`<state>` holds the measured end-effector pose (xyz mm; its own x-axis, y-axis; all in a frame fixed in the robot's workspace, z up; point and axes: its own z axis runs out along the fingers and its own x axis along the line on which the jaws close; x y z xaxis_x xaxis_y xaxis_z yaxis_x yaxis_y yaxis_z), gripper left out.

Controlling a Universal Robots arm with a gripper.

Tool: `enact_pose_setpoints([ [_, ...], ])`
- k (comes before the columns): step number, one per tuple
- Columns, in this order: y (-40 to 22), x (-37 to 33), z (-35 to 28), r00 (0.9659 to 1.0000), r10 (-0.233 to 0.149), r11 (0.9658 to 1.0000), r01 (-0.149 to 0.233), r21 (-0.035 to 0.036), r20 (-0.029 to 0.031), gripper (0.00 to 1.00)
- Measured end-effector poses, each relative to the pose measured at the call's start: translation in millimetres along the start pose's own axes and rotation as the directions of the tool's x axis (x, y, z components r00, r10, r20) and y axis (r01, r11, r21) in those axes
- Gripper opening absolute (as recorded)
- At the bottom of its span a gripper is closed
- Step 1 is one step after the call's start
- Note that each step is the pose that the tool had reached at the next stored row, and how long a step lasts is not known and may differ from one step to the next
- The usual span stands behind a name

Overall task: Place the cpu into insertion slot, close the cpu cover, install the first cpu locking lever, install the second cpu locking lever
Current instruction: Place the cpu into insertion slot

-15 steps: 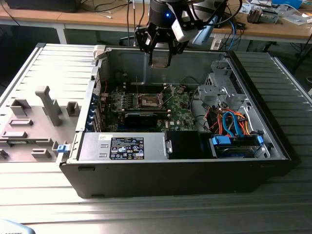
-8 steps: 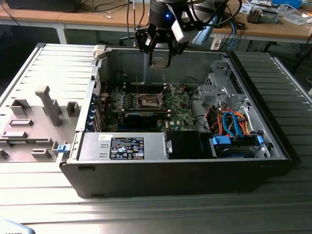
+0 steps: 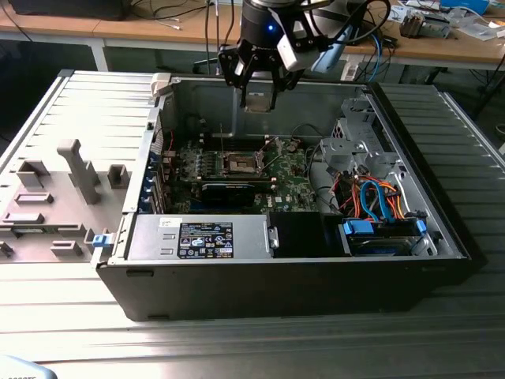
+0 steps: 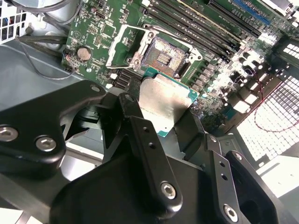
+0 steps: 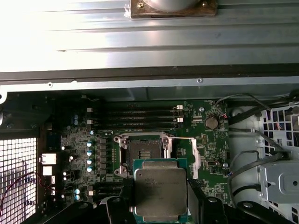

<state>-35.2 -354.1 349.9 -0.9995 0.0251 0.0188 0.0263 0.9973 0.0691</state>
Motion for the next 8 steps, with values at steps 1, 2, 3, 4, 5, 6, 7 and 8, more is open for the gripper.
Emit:
enact_pose_setpoints([
  [1,-0.1,0.1,0.8,1.0000,0.000,1.0000,0.000,0.0000,0.0000,0.54],
  [2,-0.1,0.5,1.5,1.0000,0.000,1.0000,0.000,0.0000,0.0000,0.54],
  [3,-0.1,0.5,1.6,1.0000,0.000,1.0000,0.000,0.0000,0.0000,0.54],
  [4,-0.2,0.5,1.8,1.0000,0.000,1.0000,0.000,-0.0001,0.0001,0.54],
  [5,-0.2,0.5,2.0,1.0000,0.000,1.0000,0.000,-0.0001,0.0000,0.54],
  [6,-0.2,0.5,2.3,1.0000,0.000,1.0000,0.000,-0.0001,0.0001,0.54],
  [7,-0.2,0.6,2.5,1.0000,0.000,1.0000,0.000,-0.0001,0.0000,0.54],
  [8,-0.2,0.6,2.8,1.0000,0.000,1.0000,0.000,-0.0001,0.0000,0.54],
])
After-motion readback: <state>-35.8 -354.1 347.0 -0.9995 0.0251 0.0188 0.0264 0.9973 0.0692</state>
